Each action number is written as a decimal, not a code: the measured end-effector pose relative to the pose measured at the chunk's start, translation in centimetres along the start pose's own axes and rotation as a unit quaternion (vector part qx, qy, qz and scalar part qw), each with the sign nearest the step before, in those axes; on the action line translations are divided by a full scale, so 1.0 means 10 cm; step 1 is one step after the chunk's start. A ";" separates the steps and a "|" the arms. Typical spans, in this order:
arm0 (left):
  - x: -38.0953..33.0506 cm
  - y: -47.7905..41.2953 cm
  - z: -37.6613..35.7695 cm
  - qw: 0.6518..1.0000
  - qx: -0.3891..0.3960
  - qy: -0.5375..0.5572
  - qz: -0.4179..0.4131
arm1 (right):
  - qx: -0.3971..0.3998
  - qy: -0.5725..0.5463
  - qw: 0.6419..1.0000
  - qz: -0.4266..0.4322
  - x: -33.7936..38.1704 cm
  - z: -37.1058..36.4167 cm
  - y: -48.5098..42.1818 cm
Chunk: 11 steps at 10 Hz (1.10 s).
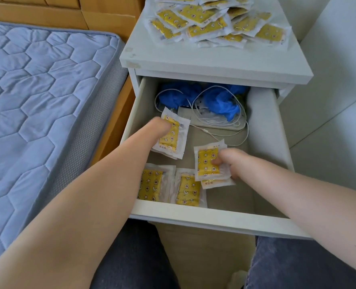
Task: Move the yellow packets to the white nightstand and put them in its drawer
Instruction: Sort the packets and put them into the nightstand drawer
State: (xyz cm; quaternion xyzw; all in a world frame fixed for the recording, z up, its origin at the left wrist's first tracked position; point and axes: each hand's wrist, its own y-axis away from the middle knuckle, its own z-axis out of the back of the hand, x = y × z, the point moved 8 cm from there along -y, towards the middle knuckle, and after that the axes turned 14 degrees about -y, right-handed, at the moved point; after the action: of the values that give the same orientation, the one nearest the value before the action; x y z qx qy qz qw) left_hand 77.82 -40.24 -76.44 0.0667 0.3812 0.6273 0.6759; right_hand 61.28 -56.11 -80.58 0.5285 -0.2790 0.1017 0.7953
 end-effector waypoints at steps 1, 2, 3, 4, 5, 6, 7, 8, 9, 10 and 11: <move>-0.02 0.00 0.05 0.998 -0.025 -0.062 -0.021 | -0.014 0.161 0.986 0.029 0.08 0.03 0.17; -0.04 -0.05 0.03 0.997 -0.008 -0.073 -0.028 | 0.023 0.299 0.954 -0.006 -0.05 -0.02 0.16; -0.07 -0.07 0.01 0.996 -0.007 -0.076 -0.039 | 0.062 0.357 0.927 -0.095 -0.27 -0.02 0.20; -0.09 -0.07 -0.03 0.995 -0.003 -0.089 -0.051 | 0.068 0.479 0.865 -0.135 -0.31 0.08 0.31; -0.13 -0.07 -0.08 0.992 0.004 -0.103 -0.069 | 0.109 0.575 0.797 -0.146 -0.30 0.11 0.39; -0.16 -0.05 -0.10 0.989 0.008 -0.119 -0.086 | 0.032 0.594 0.804 -0.001 0.07 0.14 0.26; -0.19 -0.03 -0.12 0.987 0.013 -0.125 -0.100 | 0.009 0.543 0.828 0.140 0.22 0.05 0.09; -0.20 0.00 -0.16 0.985 0.024 -0.133 -0.109 | 0.049 0.553 0.805 0.210 0.17 -0.21 0.04; -0.20 -0.01 -0.20 0.979 0.028 -0.163 -0.119 | 0.077 0.594 0.770 0.220 0.12 -0.31 0.07; -0.20 -0.01 -0.21 0.976 0.030 -0.177 -0.122 | 0.113 0.622 0.752 0.184 -0.01 -0.29 0.09; -0.20 -0.01 -0.23 0.974 0.036 -0.185 -0.128 | 0.124 0.674 0.708 0.171 -0.09 -0.33 0.13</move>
State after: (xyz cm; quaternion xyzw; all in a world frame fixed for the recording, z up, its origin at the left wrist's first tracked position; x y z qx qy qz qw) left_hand 76.73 -42.98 -77.23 0.1572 0.2771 0.4979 0.8066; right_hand 61.07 -52.51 -81.01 0.3569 0.2609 0.5984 0.6682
